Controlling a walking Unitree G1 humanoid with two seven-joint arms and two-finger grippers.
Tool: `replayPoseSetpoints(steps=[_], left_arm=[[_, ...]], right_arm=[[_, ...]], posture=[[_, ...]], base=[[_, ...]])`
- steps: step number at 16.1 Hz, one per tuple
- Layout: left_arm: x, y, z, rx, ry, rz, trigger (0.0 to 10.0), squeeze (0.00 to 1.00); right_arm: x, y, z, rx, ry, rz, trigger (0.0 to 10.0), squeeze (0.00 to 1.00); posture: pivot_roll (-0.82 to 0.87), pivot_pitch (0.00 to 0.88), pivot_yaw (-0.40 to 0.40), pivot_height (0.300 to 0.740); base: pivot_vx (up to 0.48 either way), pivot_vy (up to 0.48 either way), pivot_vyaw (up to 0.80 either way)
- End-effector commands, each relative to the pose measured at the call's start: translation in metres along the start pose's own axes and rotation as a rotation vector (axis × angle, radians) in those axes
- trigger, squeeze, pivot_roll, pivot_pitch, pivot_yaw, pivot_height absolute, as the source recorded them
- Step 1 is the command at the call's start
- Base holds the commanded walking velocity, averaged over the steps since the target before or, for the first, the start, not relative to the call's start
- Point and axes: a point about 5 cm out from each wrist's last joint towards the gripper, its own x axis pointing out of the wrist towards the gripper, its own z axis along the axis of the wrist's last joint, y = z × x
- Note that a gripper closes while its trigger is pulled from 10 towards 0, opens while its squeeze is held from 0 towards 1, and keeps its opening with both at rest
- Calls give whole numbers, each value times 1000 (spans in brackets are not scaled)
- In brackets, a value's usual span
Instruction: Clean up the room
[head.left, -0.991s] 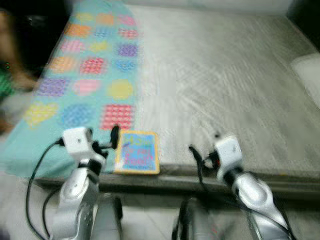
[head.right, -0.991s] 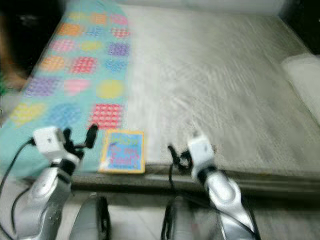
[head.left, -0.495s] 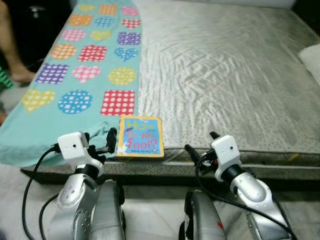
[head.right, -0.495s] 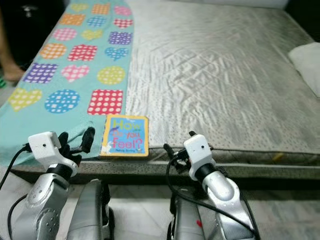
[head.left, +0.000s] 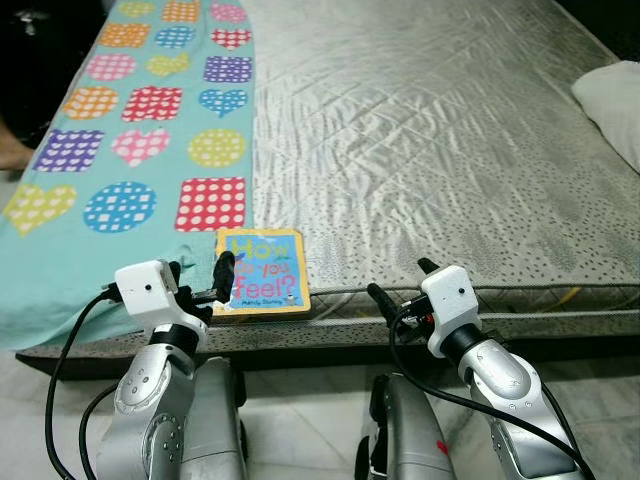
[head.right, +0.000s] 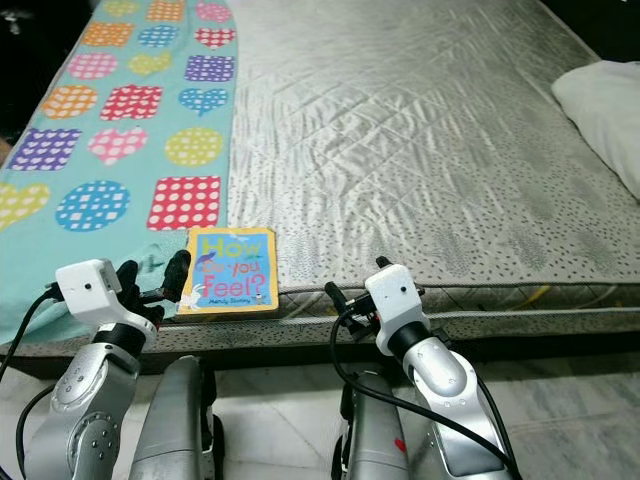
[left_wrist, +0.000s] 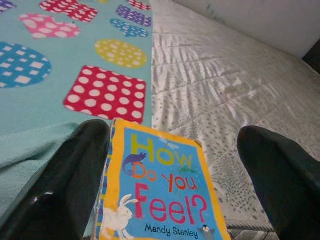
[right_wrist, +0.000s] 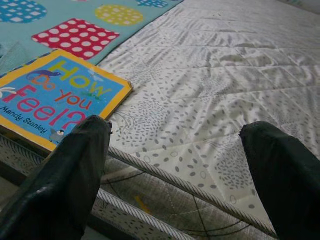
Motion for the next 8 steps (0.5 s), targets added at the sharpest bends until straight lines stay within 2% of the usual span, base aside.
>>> replayPoseSetpoints(steps=[1, 2, 4, 5, 8], left_arm=[[-2, 1, 1, 1, 4, 9, 10000, 0], [-4, 3, 1, 0, 5, 29, 10000, 0], [-6, 8, 1, -10, 6, 62, 10000, 0], [-10, 18, 2, -39, -1, 116, 10000, 0], [-14, 31, 7, -15, -18, 178, 10000, 0]], right_arm=[[-2, 1, -2, 0, 6, 18, 10000, 0], [-3, 1, -3, 0, 10, 22, 10000, 0], [-3, 0, -4, 1, 18, 22, 10000, 0], [-2, -4, -5, 3, 19, 14, 10000, 0], [-4, -9, -7, -14, 29, 7, 10000, 0]], posture=[[-79, 208, -43, 565], [-77, 216, -51, 550], [-77, 220, -58, 550], [-77, 224, -66, 550], [-77, 233, -76, 550]], base=[[0, 0, 0], [0, 0, 0], [0, 0, 0], [0, 0, 0], [0, 0, 0]])
